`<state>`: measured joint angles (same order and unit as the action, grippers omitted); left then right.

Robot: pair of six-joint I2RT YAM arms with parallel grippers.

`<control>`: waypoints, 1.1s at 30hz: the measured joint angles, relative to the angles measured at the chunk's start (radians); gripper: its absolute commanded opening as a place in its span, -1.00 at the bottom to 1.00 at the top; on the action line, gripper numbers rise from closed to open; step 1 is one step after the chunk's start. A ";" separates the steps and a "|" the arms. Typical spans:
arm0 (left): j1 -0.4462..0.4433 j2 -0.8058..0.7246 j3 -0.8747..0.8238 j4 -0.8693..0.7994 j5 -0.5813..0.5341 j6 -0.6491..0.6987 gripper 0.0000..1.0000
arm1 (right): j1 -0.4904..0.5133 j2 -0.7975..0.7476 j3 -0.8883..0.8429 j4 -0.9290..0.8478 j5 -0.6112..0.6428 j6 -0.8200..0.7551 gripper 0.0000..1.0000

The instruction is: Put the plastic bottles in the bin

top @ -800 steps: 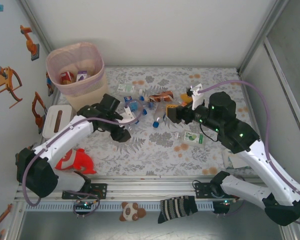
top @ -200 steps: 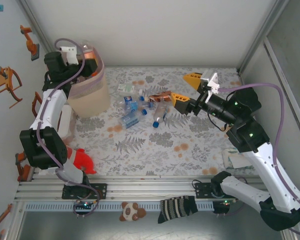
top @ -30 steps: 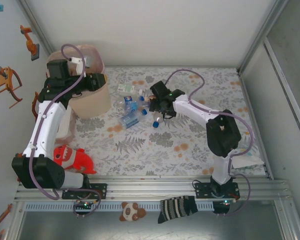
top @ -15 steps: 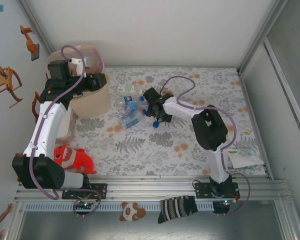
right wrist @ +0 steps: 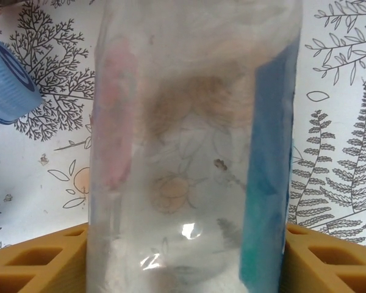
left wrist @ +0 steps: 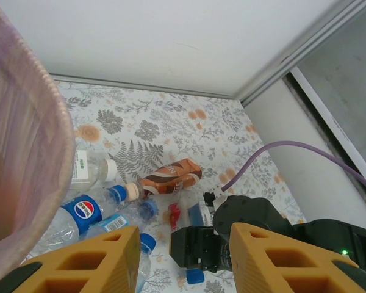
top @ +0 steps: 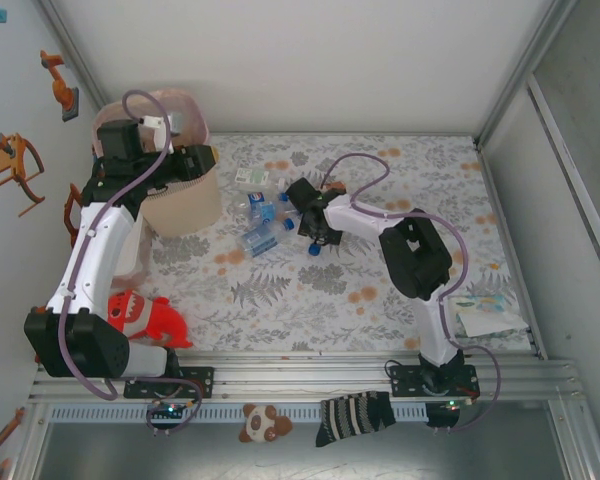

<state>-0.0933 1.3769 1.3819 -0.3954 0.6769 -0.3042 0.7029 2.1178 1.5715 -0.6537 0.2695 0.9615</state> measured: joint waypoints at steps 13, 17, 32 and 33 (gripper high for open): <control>-0.027 -0.002 -0.011 0.060 0.002 -0.020 -0.19 | 0.000 -0.238 -0.170 0.059 0.006 -0.062 0.13; -0.045 -0.002 -0.021 0.116 0.012 -0.043 -0.12 | 0.000 -0.373 -0.265 0.138 -0.027 -0.158 0.12; -0.199 0.003 -0.090 0.529 0.196 -0.154 0.23 | 0.000 -0.855 -0.447 0.459 -0.290 -0.572 -0.10; -0.211 0.003 -0.090 0.545 0.205 -0.154 0.25 | 0.000 -0.880 -0.452 0.479 -0.311 -0.595 -0.10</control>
<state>-0.3046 1.3796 1.2922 0.1493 0.8822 -0.4583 0.7029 1.2373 1.1194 -0.1745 -0.0410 0.3668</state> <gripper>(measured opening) 0.599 0.536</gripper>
